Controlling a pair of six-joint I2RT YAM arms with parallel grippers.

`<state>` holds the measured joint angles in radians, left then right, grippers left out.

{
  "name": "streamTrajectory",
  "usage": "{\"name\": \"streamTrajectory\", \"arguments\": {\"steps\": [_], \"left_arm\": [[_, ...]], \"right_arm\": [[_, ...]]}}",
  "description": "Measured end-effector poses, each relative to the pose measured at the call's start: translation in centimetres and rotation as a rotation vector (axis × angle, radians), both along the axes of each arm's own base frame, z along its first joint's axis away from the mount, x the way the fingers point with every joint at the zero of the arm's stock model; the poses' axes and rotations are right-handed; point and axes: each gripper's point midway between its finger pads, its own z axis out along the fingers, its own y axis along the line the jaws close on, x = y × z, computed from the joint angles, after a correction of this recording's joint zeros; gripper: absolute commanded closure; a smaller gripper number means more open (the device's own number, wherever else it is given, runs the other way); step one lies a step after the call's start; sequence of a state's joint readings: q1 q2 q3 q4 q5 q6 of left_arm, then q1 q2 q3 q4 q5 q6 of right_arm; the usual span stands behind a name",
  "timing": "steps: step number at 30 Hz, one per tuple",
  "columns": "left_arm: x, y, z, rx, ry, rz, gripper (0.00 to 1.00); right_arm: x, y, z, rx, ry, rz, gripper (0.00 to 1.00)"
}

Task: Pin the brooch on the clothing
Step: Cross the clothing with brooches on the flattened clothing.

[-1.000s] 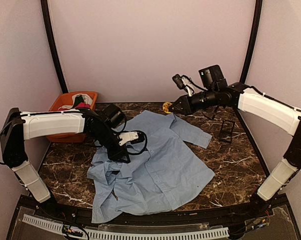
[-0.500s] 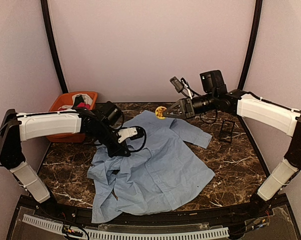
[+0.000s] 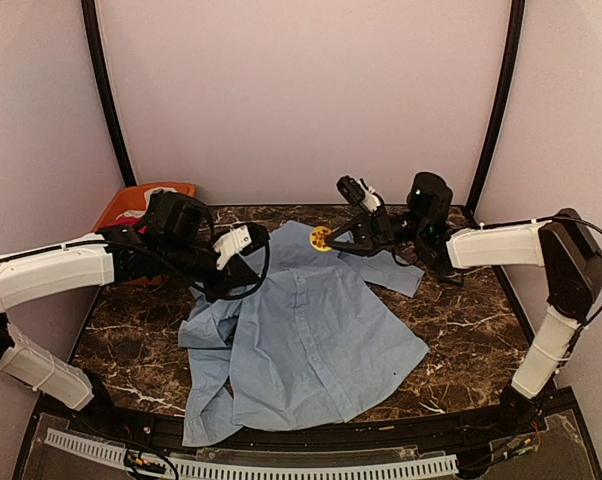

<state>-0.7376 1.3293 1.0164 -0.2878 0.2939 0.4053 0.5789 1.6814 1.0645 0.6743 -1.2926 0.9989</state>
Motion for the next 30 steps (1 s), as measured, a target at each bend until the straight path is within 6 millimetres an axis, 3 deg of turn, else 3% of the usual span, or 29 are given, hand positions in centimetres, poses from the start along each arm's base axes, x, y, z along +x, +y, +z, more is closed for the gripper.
{"name": "streamTrajectory", "arguments": {"steps": [4, 9, 12, 17, 25, 30], "left_arm": [[0.1, -0.1, -0.4, 0.004, 0.008, 0.000, 0.99], [0.1, -0.1, -0.4, 0.004, 0.008, 0.001, 0.99], [0.2, -0.1, -0.4, 0.003, 0.005, 0.003, 0.99], [0.2, -0.1, -0.5, -0.003, 0.001, 0.005, 0.99], [0.0, 0.0, -0.1, -0.013, -0.009, 0.004, 0.99], [0.0, 0.0, -0.1, -0.015, -0.010, 0.004, 0.99]], "right_arm": [[-0.1, 1.4, -1.7, 0.005, 0.124, 0.064, 1.00], [-1.5, 4.2, -6.3, -0.110, 0.397, 0.151, 1.00], [-2.7, 5.3, -7.6, -0.149, 0.468, 0.182, 1.00], [-3.2, 6.5, -7.3, -0.140, 0.485, 0.194, 1.00], [-1.3, 8.1, -6.2, -0.111, 0.565, 0.136, 1.00], [-0.4, 8.6, -6.6, -0.117, 0.649, 0.099, 1.00]]}}
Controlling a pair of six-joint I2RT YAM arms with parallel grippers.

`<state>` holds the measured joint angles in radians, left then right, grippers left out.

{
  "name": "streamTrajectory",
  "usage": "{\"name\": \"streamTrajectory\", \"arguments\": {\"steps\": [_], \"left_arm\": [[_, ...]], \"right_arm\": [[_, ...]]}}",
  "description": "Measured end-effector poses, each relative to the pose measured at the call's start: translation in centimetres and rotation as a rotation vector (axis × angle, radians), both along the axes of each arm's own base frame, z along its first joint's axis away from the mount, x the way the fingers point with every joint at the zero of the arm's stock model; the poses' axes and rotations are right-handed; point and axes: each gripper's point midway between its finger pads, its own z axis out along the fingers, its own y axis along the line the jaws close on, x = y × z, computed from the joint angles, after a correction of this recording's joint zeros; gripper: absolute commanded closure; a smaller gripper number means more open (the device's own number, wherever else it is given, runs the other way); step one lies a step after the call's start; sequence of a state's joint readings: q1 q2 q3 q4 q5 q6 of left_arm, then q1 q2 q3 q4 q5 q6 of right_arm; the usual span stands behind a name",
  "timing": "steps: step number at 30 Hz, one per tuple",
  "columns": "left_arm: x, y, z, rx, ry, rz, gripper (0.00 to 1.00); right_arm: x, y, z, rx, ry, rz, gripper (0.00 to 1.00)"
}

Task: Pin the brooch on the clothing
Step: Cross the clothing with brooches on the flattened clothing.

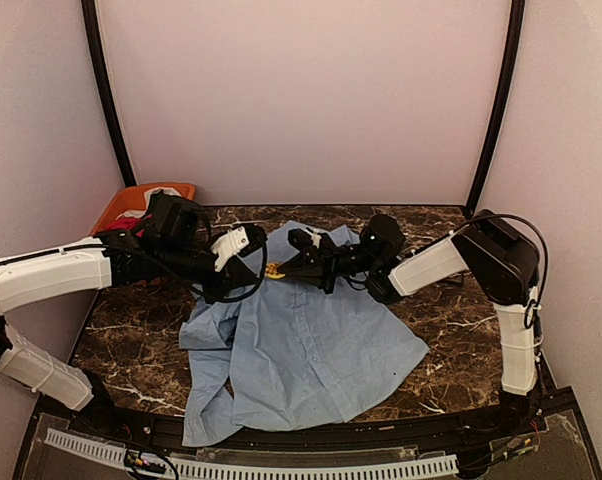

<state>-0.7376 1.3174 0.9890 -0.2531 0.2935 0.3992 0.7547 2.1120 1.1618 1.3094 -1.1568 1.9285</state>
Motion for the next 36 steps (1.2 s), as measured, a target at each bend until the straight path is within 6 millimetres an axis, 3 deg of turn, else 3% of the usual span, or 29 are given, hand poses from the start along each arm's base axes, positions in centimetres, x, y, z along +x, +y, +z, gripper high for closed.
{"name": "streamTrajectory", "arguments": {"steps": [14, 36], "left_arm": [[-0.1, 0.2, 0.4, -0.013, -0.018, 0.001, 0.99], [-0.2, 0.2, 0.5, -0.015, -0.019, 0.002, 0.99]], "right_arm": [[-0.8, 1.6, 0.3, -0.007, 0.073, -0.006, 1.00], [-0.9, 1.9, -0.7, -0.023, 0.084, 0.010, 1.00]]}}
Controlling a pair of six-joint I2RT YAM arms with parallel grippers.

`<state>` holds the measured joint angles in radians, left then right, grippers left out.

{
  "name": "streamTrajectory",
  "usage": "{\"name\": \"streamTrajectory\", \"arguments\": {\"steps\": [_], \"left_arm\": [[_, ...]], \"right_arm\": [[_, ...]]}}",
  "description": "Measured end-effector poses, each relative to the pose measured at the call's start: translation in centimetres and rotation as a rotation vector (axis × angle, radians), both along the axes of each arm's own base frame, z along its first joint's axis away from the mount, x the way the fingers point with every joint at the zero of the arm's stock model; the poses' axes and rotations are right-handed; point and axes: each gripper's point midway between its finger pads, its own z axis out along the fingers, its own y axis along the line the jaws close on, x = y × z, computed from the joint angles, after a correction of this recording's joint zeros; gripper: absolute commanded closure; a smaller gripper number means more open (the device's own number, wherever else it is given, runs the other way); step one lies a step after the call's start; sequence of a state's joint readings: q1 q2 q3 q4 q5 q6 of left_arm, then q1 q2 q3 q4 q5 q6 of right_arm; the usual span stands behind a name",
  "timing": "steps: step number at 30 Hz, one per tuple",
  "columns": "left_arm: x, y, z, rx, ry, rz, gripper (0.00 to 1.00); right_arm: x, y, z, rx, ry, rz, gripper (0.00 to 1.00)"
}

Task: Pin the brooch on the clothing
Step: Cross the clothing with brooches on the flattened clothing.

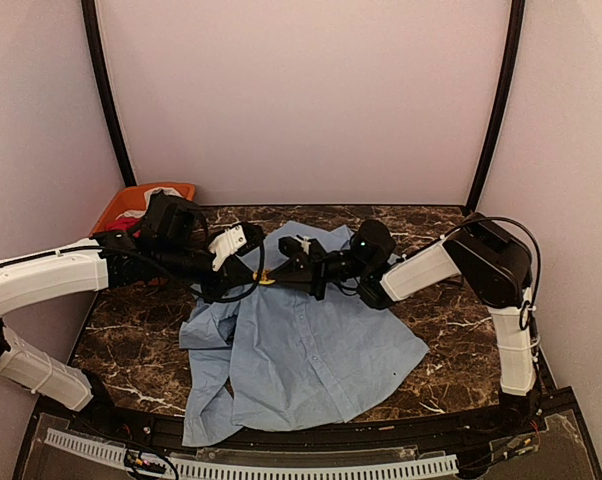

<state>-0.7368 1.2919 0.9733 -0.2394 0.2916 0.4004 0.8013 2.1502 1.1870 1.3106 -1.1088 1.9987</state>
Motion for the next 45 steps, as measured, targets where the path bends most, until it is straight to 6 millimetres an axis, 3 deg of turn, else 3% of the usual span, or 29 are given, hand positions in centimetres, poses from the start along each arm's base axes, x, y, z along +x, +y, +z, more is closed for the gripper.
{"name": "streamTrajectory", "arguments": {"steps": [32, 45], "left_arm": [[-0.2, -0.1, 0.1, -0.006, 0.005, -0.009, 0.99], [-0.2, -0.1, 0.1, -0.007, 0.005, -0.012, 0.99]], "right_arm": [[2.5, -1.3, -1.0, 0.019, -0.091, -0.027, 1.00], [2.0, -1.0, 0.3, 0.042, -0.112, -0.029, 1.00]]}}
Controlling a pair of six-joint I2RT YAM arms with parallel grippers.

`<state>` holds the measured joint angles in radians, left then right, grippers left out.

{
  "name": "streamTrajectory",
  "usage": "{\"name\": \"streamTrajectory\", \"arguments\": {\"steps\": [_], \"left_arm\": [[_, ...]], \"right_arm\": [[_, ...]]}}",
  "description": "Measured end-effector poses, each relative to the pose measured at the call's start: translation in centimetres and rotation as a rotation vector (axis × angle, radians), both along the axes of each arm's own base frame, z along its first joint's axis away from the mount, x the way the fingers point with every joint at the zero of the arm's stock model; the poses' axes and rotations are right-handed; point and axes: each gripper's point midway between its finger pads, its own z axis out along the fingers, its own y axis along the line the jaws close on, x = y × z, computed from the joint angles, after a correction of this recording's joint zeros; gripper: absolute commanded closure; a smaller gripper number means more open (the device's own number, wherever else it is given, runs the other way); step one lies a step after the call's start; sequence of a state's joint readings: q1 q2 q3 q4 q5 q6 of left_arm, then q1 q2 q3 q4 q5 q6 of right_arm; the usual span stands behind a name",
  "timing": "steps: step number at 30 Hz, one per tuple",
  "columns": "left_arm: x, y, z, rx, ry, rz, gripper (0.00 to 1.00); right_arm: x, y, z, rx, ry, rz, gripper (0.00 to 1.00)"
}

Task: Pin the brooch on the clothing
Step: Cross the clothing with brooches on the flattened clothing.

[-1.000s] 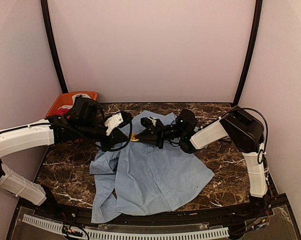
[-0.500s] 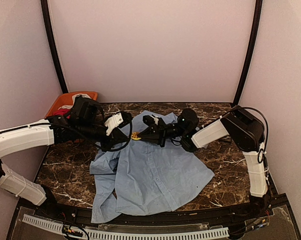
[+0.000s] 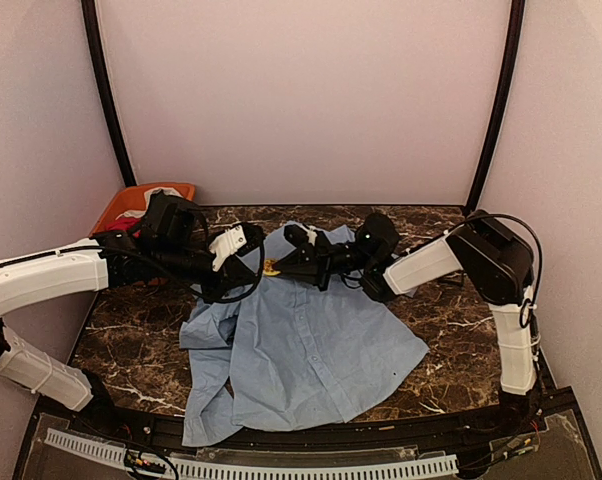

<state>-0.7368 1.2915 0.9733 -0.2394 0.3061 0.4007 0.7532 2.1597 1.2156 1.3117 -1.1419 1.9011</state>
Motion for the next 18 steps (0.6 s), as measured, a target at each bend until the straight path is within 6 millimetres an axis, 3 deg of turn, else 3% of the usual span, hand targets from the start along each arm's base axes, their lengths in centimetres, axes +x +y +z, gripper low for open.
{"name": "streamTrajectory", "arguments": {"steps": [7, 18], "left_arm": [[0.0, 0.0, 0.0, -0.001, -0.001, 0.000, 0.99], [0.0, 0.0, 0.0, -0.003, -0.003, 0.000, 0.99]], "right_arm": [[-2.8, 1.1, 1.6, 0.025, -0.010, 0.036, 1.00], [-2.8, 0.9, 0.2, 0.002, 0.018, 0.013, 1.00]]}}
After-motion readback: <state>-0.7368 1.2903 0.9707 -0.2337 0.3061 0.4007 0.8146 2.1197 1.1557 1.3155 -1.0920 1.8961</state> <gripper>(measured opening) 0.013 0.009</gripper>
